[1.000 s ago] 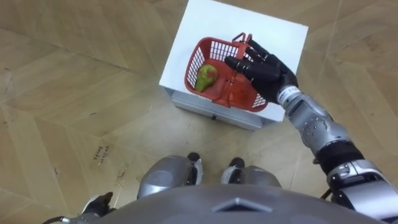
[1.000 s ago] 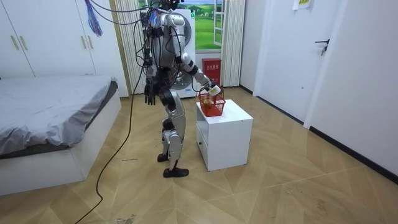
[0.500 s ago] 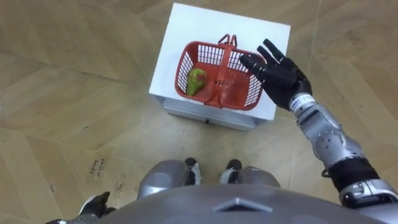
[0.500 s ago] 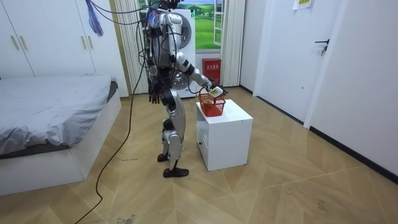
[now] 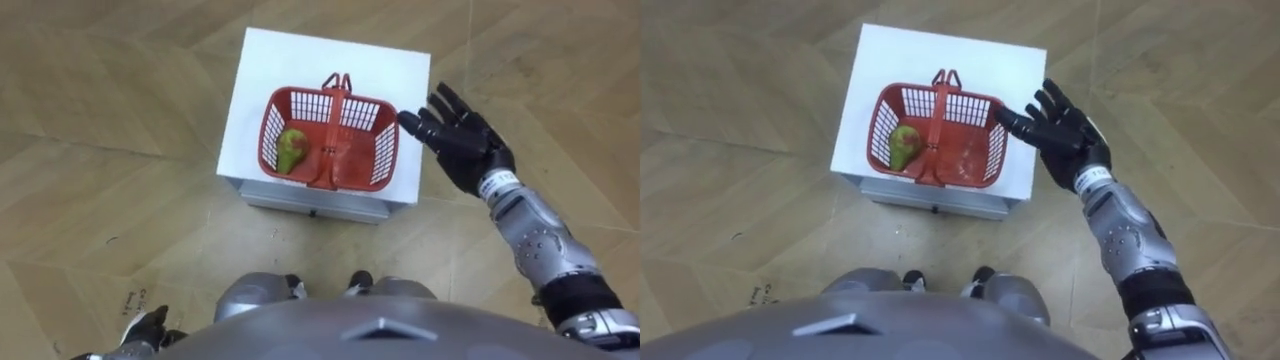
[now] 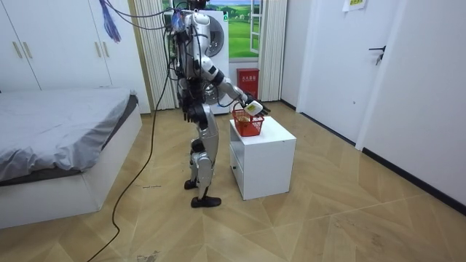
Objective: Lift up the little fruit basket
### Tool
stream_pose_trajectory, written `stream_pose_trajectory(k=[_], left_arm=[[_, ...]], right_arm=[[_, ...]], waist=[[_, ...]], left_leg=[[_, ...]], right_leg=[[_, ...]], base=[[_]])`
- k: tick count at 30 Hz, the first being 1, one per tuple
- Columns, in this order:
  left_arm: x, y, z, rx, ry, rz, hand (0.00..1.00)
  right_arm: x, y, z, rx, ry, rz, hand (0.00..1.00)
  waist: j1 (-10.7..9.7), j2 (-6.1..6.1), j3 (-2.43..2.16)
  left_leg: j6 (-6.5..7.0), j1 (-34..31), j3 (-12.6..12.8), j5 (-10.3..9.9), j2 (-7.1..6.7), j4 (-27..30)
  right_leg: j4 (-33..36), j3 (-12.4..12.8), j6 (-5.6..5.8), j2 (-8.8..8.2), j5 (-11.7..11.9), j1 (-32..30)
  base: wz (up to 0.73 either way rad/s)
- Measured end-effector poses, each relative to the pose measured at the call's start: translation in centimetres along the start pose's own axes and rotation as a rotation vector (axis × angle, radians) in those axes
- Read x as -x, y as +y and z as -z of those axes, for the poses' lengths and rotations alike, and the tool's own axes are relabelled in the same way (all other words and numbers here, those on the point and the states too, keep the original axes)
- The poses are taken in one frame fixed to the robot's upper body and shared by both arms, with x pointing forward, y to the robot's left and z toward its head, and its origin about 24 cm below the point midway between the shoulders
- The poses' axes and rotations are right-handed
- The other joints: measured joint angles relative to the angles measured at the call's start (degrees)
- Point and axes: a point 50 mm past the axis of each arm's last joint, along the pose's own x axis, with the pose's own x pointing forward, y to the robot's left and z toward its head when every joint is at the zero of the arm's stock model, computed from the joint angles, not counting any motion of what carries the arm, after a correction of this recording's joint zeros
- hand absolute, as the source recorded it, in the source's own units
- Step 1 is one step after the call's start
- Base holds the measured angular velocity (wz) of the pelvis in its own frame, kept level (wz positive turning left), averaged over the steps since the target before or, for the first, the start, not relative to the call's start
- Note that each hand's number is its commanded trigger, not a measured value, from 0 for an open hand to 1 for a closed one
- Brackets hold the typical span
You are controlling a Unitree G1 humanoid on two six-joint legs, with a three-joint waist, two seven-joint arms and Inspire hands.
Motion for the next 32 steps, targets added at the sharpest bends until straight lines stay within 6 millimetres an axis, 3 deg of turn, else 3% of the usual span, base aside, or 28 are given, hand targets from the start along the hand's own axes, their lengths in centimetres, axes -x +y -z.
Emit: stream_pose_trajectory(k=[4, 5, 6, 9, 15, 20, 21, 23, 32], left_arm=[[0.0, 0.1, -0.1, 0.023, -0.002, -0.009, 0.0], [0.0, 0.1, -0.2, 0.034, -0.006, -0.018, 0.0], [0.0, 0.1, -0.5, 0.042, -0.017, -0.029, 0.0], [-0.1, -0.2, -1.5, 0.034, -0.046, -0.044, 0.0], [-0.2, 0.0, -2.7, 0.047, -0.071, -0.111, 0.0], [-0.2, -0.6, -3.6, 0.096, -0.096, -0.116, 0.0], [-0.2, -0.6, -3.8, 0.098, -0.11, -0.119, 0.0], [-0.2, -0.6, -3.8, 0.1, -0.112, -0.12, 0.0], [-0.3, -1.3, -1.7, 0.106, -0.006, -0.091, 0.0]], right_arm=[[1.1, -1.9, 1.6, 0.0, 0.05, 0.088, 0.0], [1.4, -2.7, 2.2, -0.009, 0.069, 0.13, 0.0], [1.8, -3.4, 2.6, -0.013, 0.08, 0.168, 0.0], [2.9, -5.3, 4.6, 0.092, 0.183, 0.281, 0.0], [5.0, -7.2, 8.3, 0.28, 0.406, 0.411, 0.0], [6.5, -7.7, 10.9, 0.33, 0.533, 0.481, 0.0], [6.8, -7.7, 11.5, 0.339, 0.559, 0.49, 0.0], [7.4, -7.7, 12.2, 0.349, 0.59, 0.516, 0.0], [9.3, -8.4, 13.9, 0.309, 0.651, 0.651, 0.0]], waist=[[-1.3, 0.15, 0.35], [-1.4, -0.05, 0.23], [-1.4, 0.14, 0.52], [-1.6, 0.47, 0.69], [-2.8, 0.47, 0.58], [-3.2, 0.48, 0.59], [-3.2, 0.1, 0.36], [-3.5, 0.13, 0.38], [-4.4, 0.98, 0.28]], left_leg=[[0.02, 2.1, -0.7, -0.1, -0.05, -0.4], [0.04, 2.4, -0.7, -0.2, -0.03, -0.5], [0.04, 2.9, -0.8, -0.2, -0.03, -0.7], [-0.03, 4.1, -1.5, -0.4, 0.04, -1.0], [-0.2, 4.2, -1.1, -0.5, 0.04, -1.3], [-0.28, 6.2, -0.8, -0.5, 0.48, -2.2], [-0.32, 6.3, -0.9, -0.6, 0.51, -2.2], [-0.34, 6.7, -0.9, -0.7, 0.53, -2.3], [-0.58, 9.2, -0.8, -0.8, 0.9, -3.8]], right_leg=[[-1.5, -0.5, 0.16, 0.17, 0.1, 2.8], [-2.0, -0.5, 0.27, 0.26, 0.2, 3.2], [-2.2, -0.5, 0.33, 0.31, 0.2, 3.7], [-3.3, -0.6, 0.37, 0.55, 0.4, 5.3], [-3.6, -0.5, 0.36, 0.9, 0.4, 5.4], [-4.1, -0.3, 0.35, 1.11, 0.4, 7.1], [-4.3, -0.2, 0.35, 1.16, 0.4, 7.3], [-4.9, -0.1, 0.32, 1.26, 0.5, 7.8], [-6.0, 0.4, 0.25, 1.82, 0.5, 10.0]], base=[[0.08], [0.0], [0.0], [0.03], [-0.01], [-0.03], [0.0], [0.0], [-0.02]])
